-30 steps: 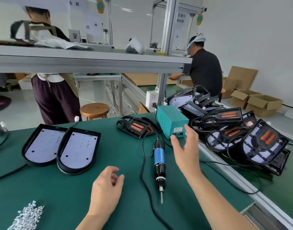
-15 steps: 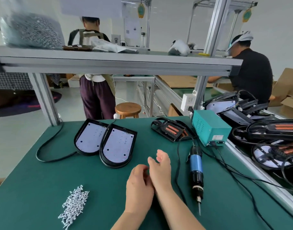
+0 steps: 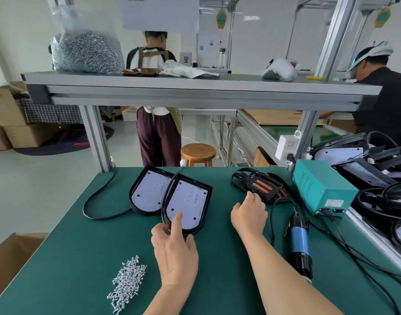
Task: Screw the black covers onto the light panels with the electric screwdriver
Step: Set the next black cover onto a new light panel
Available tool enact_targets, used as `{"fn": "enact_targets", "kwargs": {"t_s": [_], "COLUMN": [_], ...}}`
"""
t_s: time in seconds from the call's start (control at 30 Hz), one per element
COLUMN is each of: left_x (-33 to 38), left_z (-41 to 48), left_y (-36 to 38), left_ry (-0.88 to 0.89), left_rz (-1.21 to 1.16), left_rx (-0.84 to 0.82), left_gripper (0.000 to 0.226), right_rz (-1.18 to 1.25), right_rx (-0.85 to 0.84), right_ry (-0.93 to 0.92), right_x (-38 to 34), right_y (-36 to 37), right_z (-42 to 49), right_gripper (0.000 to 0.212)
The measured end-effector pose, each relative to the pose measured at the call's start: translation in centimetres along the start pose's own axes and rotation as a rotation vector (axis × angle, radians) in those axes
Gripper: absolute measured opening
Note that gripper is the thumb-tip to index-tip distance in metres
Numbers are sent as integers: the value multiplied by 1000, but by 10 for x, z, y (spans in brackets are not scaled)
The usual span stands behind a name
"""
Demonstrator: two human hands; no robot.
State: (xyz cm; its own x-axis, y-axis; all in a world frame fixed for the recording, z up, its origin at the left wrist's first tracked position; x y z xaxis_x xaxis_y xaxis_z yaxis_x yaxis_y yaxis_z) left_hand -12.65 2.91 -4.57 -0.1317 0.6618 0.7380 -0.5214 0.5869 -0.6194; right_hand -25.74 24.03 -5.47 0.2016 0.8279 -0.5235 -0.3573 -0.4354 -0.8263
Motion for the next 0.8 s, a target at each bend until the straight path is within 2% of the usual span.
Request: {"fn": "enact_targets", "kwargs": {"t_s": [0.1,0.2,0.4,0.8], "left_x": [3,1,-1,-1], "left_z": [0,-3,-1,-2], "left_y": [5,7,8,4], "left_ry": [28,27,36,76], "left_rz": [181,219,178,-27], "left_rx": [-35,-27,-25,-37], "left_gripper": [49,40,31,10], "right_rz": [-86,-115,-71,-16], "right_rx": [6,14,31,15], "right_ry": [2,7,47,46], "right_x": [-2,0,4,10], "right_y": [3,3,-4,-17], "right_z": [3,1,-7,-36], "right_gripper": [47,47,48,17]}}
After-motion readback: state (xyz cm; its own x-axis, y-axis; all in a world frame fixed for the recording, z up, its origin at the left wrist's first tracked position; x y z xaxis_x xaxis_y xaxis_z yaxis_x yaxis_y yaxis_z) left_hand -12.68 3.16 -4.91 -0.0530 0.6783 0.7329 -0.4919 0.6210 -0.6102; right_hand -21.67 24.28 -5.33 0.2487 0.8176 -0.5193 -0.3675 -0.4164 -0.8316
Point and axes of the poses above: each hand's wrist, its own z-axis towards the middle knuckle, its own y-axis out of the palm, x = y × z, the point moved 7 cm from there along z, towards the middle knuckle
